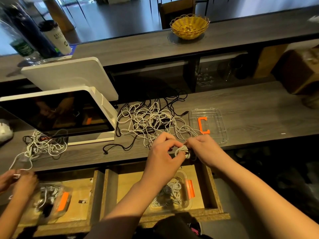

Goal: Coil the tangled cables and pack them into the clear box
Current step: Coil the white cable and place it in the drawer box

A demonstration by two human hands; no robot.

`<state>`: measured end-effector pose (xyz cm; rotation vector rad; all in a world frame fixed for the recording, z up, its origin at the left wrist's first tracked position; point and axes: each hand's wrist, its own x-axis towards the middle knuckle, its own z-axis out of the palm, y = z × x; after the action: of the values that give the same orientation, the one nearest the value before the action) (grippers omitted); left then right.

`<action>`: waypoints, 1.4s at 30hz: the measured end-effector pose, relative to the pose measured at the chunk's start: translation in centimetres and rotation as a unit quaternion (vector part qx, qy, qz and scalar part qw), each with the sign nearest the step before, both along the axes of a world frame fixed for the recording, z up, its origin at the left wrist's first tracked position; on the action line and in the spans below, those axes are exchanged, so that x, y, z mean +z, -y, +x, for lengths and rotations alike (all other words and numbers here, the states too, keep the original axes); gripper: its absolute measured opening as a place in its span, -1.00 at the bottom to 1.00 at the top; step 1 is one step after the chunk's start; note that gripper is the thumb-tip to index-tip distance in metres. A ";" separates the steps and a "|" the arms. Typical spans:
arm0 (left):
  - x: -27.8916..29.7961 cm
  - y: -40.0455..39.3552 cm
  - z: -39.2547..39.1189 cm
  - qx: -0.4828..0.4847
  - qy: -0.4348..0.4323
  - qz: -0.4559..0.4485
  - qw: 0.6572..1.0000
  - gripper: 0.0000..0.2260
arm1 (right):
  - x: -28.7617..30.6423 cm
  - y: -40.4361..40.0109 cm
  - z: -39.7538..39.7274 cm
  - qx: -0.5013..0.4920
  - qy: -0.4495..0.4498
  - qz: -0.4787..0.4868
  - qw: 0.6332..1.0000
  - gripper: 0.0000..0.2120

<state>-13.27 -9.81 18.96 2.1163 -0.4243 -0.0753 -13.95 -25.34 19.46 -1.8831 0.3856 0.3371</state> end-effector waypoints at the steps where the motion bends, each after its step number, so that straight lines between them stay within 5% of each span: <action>1: -0.1 0.0 -0.1 0.009 0.009 -0.007 1.000 -0.87 | 0.0 0.0 0.1 0.000 -0.005 -0.006 1.000 -0.66; 3: -0.3 0.2 -0.4 0.033 0.004 -0.037 0.999 -0.82 | 0.1 -0.1 0.0 0.000 -0.002 -0.018 1.000 -0.66; 7: -0.1 0.6 -0.5 0.086 -0.140 -0.124 0.979 -0.77 | -0.2 -0.1 -0.4 0.010 0.019 -0.047 0.999 -0.64; 13: 0.8 -0.2 0.1 0.079 -0.199 -0.157 0.964 -0.82 | -0.8 0.0 -1.5 -0.013 0.092 0.007 0.996 -0.78; 16: 1.1 -0.9 0.6 0.083 -0.206 -0.162 0.961 -0.86 | -0.6 -0.1 -2.1 0.004 0.143 0.063 0.988 -0.92; 28: 2.0 -1.3 0.9 0.063 -0.266 -0.173 0.946 -0.80 | 0.9 -0.2 -3.3 -0.023 0.159 0.101 0.982 -0.90; 34: 2.2 -1.5 0.7 0.104 -0.215 -0.167 0.957 -0.82 | 0.6 -1.4 -4.0 -0.036 0.185 0.017 0.982 -0.77; 42: 1.6 -1.0 1.2 0.108 -0.277 -0.153 0.942 -0.85 | 0.7 -1.8 -3.8 -0.083 0.201 -0.020 0.976 -0.81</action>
<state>-12.11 -8.83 20.52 1.7240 0.1294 -0.4381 -17.70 -23.50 20.17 -1.8874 0.2726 -0.1649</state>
